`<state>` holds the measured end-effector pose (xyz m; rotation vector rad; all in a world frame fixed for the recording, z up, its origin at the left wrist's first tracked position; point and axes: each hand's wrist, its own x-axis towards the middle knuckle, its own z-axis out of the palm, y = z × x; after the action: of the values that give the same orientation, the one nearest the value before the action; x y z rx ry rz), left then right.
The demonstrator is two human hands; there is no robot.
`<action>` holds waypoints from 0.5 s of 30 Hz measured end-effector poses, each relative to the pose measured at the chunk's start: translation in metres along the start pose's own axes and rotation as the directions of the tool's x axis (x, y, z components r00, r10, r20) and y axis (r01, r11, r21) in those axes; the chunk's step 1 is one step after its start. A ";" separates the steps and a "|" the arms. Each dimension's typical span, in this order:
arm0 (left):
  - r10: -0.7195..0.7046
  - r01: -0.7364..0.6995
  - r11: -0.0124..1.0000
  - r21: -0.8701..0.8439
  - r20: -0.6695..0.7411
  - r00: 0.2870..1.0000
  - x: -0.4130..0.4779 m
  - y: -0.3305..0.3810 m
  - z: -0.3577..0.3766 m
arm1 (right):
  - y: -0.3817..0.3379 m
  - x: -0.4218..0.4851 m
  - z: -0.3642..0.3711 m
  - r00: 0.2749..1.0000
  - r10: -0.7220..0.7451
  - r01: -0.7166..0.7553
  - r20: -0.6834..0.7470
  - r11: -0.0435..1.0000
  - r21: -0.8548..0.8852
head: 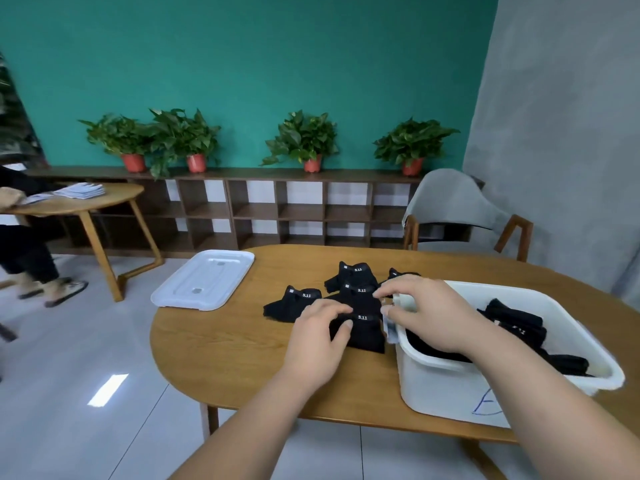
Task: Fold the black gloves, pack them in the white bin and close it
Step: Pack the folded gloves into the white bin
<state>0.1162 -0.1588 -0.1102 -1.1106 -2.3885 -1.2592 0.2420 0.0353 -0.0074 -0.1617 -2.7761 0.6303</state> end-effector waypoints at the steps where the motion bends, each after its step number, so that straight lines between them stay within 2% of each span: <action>1: -0.026 0.026 0.999 0.034 -0.002 1.000 0.001 -0.008 -0.001 | -0.002 0.003 0.008 1.000 0.007 -0.007 -0.002 1.000 -0.012; 6: -0.174 0.149 0.959 0.241 0.084 0.981 0.014 -0.040 -0.004 | -0.005 0.006 0.032 0.998 0.064 -0.064 0.000 0.995 -0.071; 10: -0.321 0.203 0.866 0.457 0.198 0.926 0.021 -0.065 -0.004 | 0.000 0.008 0.035 0.994 0.091 -0.089 0.053 0.995 -0.039; 15: -0.345 0.231 0.799 0.556 0.108 0.932 0.013 -0.094 -0.003 | 0.002 0.009 0.037 0.994 0.083 -0.082 0.071 0.996 -0.028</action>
<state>0.0398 -0.1872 -0.1595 -0.7423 -2.8887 -0.4725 0.2219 0.0239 -0.0380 -0.2654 -2.8600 0.6335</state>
